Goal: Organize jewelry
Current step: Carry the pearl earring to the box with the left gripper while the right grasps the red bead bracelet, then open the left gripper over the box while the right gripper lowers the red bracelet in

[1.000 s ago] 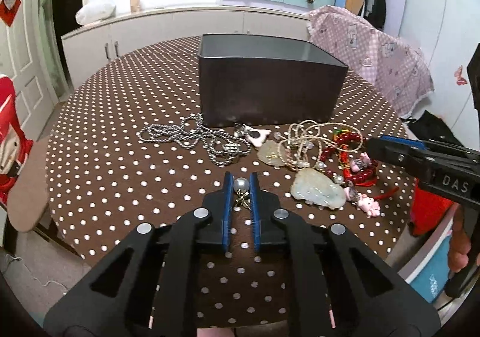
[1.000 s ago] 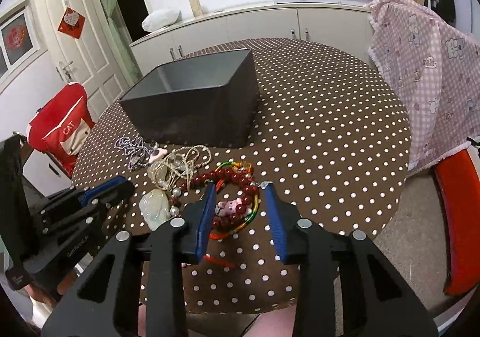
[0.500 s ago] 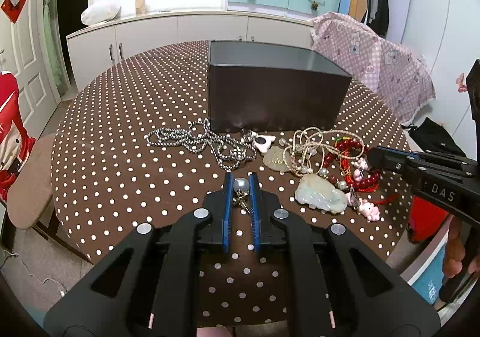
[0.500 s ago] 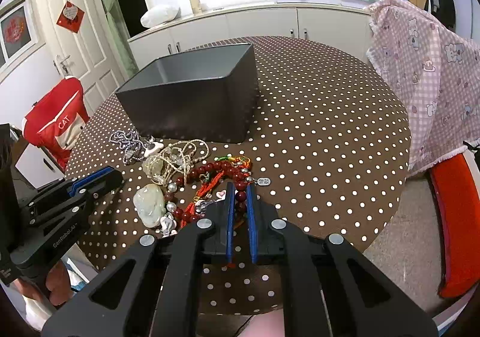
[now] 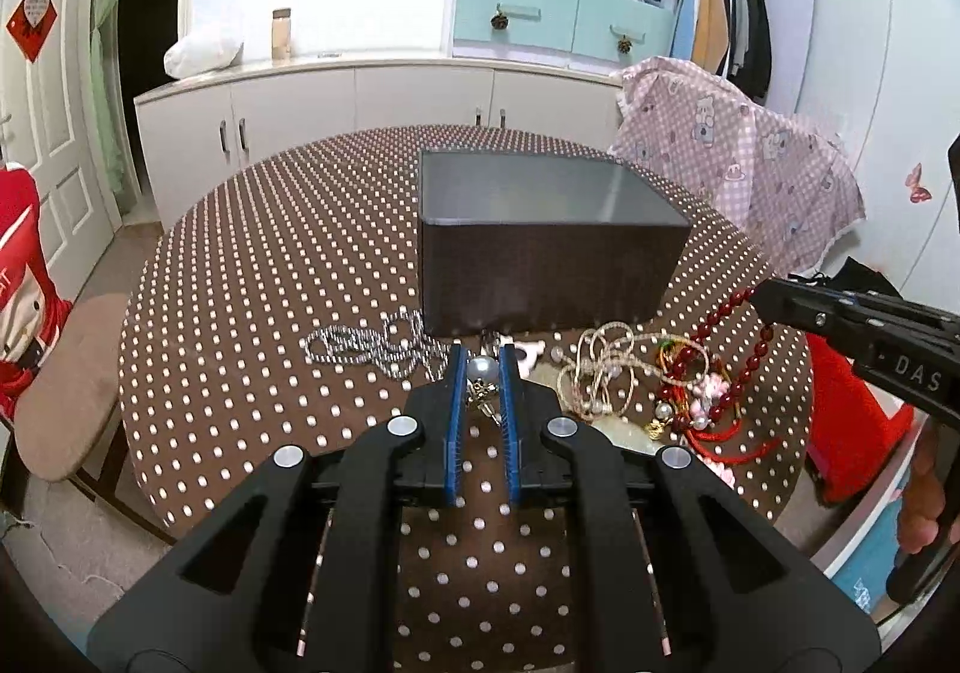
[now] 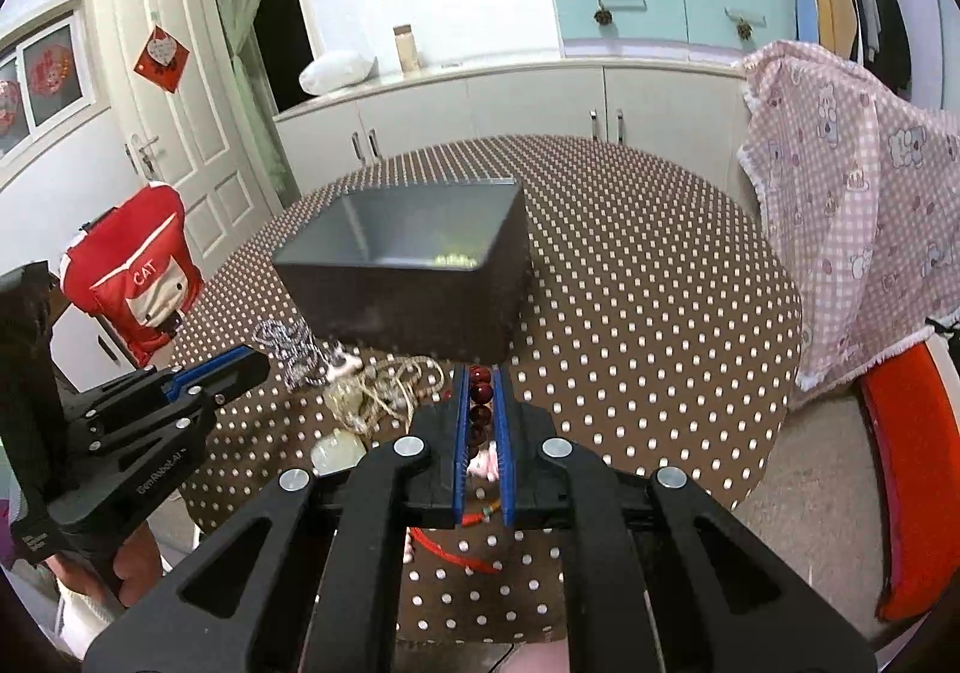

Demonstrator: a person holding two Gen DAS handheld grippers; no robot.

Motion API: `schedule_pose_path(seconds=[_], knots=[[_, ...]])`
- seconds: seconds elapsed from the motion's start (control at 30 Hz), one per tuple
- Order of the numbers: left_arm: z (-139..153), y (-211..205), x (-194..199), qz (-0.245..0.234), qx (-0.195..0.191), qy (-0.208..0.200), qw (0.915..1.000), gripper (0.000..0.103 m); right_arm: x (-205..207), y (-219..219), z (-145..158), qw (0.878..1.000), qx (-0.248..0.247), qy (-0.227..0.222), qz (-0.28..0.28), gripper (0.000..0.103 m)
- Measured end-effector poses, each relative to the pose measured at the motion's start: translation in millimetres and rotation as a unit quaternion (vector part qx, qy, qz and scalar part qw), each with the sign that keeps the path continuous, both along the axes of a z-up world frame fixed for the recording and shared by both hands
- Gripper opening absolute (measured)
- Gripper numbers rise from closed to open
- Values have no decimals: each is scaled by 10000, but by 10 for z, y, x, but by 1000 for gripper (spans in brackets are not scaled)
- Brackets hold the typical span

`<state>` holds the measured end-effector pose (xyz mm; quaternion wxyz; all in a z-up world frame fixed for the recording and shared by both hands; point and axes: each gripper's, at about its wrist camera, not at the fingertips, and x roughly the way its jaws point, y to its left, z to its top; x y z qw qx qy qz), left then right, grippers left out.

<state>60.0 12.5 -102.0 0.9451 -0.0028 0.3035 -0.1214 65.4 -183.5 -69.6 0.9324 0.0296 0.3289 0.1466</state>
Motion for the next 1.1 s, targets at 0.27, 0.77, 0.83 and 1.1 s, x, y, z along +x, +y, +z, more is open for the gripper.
schedule_pose_path(seconds=[0.27, 0.77, 0.83, 1.1], knots=[[160, -43, 77, -32, 30, -235, 9997, 11, 39, 44, 215, 9994, -36, -334, 52, 6], [519, -153, 284, -190, 83, -814, 9965, 11, 234, 55, 694, 9941, 91, -1076, 127, 6], [533, -174, 318, -214, 72, -837, 9962, 11, 266, 73, 717, 9935, 89, -1122, 160, 6], [487, -224, 452, -294, 131, -813, 9962, 11, 455, 171, 662, 9941, 105, -1039, 281, 7]])
